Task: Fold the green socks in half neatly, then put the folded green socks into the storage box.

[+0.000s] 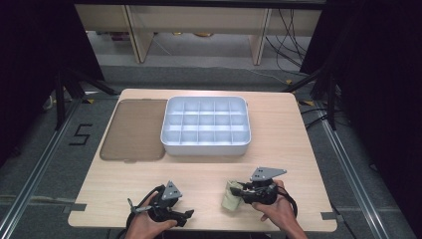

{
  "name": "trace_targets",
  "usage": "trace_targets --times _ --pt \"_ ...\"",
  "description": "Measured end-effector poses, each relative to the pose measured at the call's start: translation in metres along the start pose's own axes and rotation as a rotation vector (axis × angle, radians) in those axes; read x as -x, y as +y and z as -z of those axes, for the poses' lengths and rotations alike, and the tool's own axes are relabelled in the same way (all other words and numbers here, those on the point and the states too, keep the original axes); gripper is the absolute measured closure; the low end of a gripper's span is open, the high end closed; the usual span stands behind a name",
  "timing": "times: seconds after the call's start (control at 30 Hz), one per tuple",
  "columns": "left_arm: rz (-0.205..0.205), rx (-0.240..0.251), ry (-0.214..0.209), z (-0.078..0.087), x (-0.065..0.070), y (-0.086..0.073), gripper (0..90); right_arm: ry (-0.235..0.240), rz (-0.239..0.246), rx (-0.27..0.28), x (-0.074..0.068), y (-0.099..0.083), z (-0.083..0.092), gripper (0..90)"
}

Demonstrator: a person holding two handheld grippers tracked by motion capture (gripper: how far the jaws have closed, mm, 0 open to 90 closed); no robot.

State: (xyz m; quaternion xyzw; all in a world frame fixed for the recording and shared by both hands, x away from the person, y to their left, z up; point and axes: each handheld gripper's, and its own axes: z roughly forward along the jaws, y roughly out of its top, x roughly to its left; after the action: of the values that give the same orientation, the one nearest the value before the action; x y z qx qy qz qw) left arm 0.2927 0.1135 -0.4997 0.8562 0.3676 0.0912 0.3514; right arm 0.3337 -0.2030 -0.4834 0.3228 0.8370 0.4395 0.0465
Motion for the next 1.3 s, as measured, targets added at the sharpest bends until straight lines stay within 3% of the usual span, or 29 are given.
trace_targets --times 0.07,0.13,0.2,0.23,0.3,0.4,0.43,0.47,0.5,0.53,0.57,0.6,0.63,0.73,0.8,0.9,0.93,0.97,1.03,1.1,1.2,1.23,1.3 --pt "-0.018 -0.002 -0.005 0.0 -0.003 -0.001 26.1 -0.003 0.004 0.003 0.001 0.001 0.0 73.0" --pt "0.007 -0.001 0.0 0.001 -0.003 -0.004 26.0 0.01 0.018 0.008 0.002 0.002 -0.001 73.0" --pt "-0.003 0.001 0.005 0.001 -0.004 -0.005 25.5 0.008 0.021 0.006 0.001 0.002 -0.001 73.0" --pt "-0.011 -0.004 0.01 0.002 -0.005 -0.005 25.4 -0.004 -0.014 0.007 -0.001 0.002 -0.001 73.0" --pt "0.002 -0.003 0.003 0.002 -0.004 -0.006 25.2 -0.013 0.008 0.012 0.003 0.003 0.0 73.0" --pt "-0.001 -0.008 0.017 0.004 -0.007 -0.006 25.0 -0.006 0.001 0.021 0.006 0.005 0.001 72.9" --pt "-0.009 -0.007 0.024 0.004 -0.009 -0.006 24.9 -0.026 0.007 0.029 0.006 0.006 0.002 73.0" --pt "0.013 -0.001 0.017 0.003 -0.009 -0.007 24.9 -0.028 -0.003 0.026 0.006 0.007 0.003 73.0" --pt "-0.005 -0.008 0.03 0.003 -0.011 -0.007 24.9 -0.021 -0.01 0.034 0.006 0.007 0.003 73.0" --pt "0.015 -0.005 0.027 0.002 -0.011 -0.008 24.8 -0.03 -0.019 0.021 0.007 0.009 0.005 73.0" --pt "0.003 -0.015 0.037 0.003 -0.012 -0.008 24.7 -0.028 0.004 0.03 0.01 0.01 0.005 73.0" --pt "-0.001 -0.015 0.037 0.002 -0.012 -0.008 24.7 -0.04 -0.012 0.031 0.009 0.01 0.005 72.9" --pt "-0.003 -0.015 0.034 0.002 -0.012 -0.008 24.7 -0.047 0.015 0.041 0.013 0.012 0.007 73.0" --pt "0.024 0.001 0.028 0.001 -0.01 -0.009 24.9 -0.048 -0.002 0.032 0.014 0.015 0.008 73.0" --pt "0.009 -0.002 0.04 0.003 -0.01 -0.008 25.0 -0.071 0.019 0.05 0.019 0.018 0.007 72.9" --pt "0.004 0.003 0.048 0.005 -0.012 -0.009 24.9 -0.086 0.014 0.041 0.024 0.024 0.009 72.9" --pt "0.011 0.007 0.048 0.005 -0.012 -0.009 24.9 -0.083 -0.016 0.044 0.022 0.024 0.009 73.0" --pt "0.017 0.009 0.044 0.004 -0.012 -0.01 24.9 -0.094 0.01 0.055 0.026 0.025 0.009 73.0" --pt "0.015 0.007 0.04 0.004 -0.012 -0.01 24.7 -0.098 0.015 0.054 0.03 0.028 0.011 73.0" --pt "0.009 0.004 0.042 0.004 -0.012 -0.01 24.6 -0.111 -0.01 0.061 0.03 0.03 0.014 72.9" --pt "0.009 0.001 0.052 0.003 -0.011 -0.012 24.6 -0.117 -0.004 0.072 0.034 0.035 0.018 72.9" --pt "0.011 -0.001 0.051 0.003 -0.012 -0.012 24.6 -0.123 -0.026 0.069 0.034 0.038 0.019 72.9" --pt "0.02 0.0 0.047 0.002 -0.012 -0.012 24.6 -0.136 -0.012 0.071 0.038 0.041 0.019 72.9"
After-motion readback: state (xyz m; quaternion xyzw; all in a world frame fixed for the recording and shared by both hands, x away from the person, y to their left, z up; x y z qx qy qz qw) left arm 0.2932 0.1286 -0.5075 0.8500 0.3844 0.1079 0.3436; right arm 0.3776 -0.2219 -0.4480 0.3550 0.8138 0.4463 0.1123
